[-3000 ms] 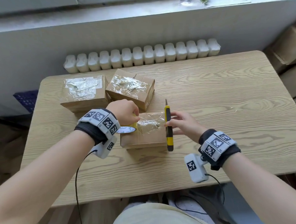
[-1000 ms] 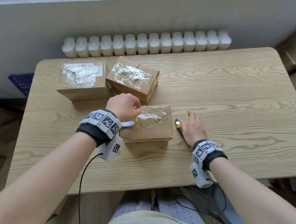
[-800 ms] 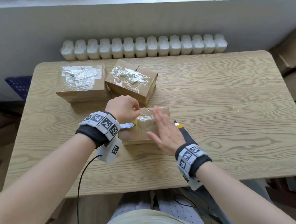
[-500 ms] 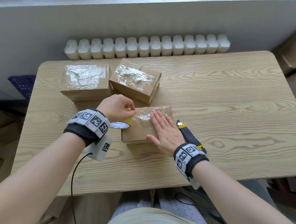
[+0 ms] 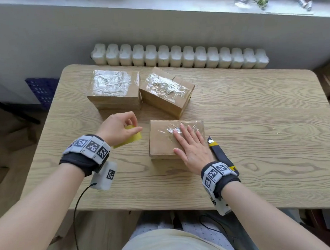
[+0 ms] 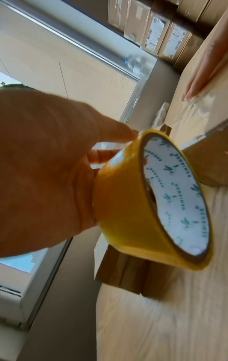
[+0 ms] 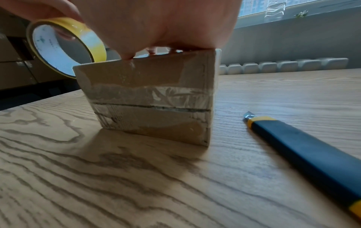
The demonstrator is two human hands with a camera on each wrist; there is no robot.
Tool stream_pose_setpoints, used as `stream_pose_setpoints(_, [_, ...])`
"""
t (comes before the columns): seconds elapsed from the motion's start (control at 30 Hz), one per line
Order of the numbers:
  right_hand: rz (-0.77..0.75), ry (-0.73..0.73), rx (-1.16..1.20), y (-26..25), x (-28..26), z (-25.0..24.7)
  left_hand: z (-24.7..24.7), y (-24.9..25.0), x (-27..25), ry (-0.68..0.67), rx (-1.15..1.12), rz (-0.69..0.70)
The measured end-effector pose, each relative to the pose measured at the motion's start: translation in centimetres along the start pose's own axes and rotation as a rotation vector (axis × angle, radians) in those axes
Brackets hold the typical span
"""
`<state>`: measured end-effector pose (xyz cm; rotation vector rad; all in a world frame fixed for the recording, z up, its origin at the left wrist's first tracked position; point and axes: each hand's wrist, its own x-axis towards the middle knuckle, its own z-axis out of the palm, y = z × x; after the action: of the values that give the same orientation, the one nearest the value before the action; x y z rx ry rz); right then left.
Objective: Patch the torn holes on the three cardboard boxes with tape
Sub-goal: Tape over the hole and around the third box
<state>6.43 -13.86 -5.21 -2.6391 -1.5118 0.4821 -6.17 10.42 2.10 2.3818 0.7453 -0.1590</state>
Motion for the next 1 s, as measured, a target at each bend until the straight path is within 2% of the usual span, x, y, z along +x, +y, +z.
stream_pose_setpoints(0.23, [0.007,-0.004,0.008,0.2,0.3,-0.1,2.9,-2.3,-1.4,0.154,-0.083,-0.07])
stream_pose_setpoints(0.4, [-0.041,0.001,-0.008,-0.1,0.5,-0.2,6.0,-3.3,-1.6,0.213,0.026,-0.037])
stream_pose_setpoints(0.6, [-0.1,0.034,0.024,-0.4,0.4,0.2,9.0,-4.2,-2.0,0.154,0.072,0.033])
stream_pose_setpoints(0.73, [-0.03,0.032,-0.009,0.1,-0.1,0.1,10.0,-4.4,-2.1,0.103,0.088,0.04])
stream_pose_setpoints(0.9, [0.052,0.059,0.058,0.7,-0.5,0.3,10.5,-4.0,-1.7,-0.01,0.07,-0.036])
stream_pose_setpoints(0.93, [0.068,0.047,0.044,0.9,-0.5,0.2,10.5,-3.7,-1.7,0.001,0.071,-0.044])
stream_pose_setpoints(1.0, [0.074,0.006,0.022,1.2,-0.4,0.2,10.4,-2.9,-1.7,0.123,0.055,-0.015])
